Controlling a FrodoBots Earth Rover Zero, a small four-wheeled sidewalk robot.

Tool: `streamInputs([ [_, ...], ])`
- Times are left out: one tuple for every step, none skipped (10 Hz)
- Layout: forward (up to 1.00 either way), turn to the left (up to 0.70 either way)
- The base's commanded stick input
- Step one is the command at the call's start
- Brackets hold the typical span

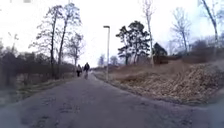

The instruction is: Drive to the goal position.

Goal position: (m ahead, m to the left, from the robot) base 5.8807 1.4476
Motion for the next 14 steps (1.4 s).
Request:
streamInputs([
  [0.5,0.01],
  [0.5,0.01],
  [0.5,0.01],
  [0.5,0.01],
  [0.5,0.01],
  [0.5,0.01],
  [0.5,0.01],
  [0.5,0.01],
  [0.5,0.01],
  [0.5,0.01],
  [0.5,0.01],
  [0.5,0.01],
  [0.5,0.01],
  [0.5,0.01],
])
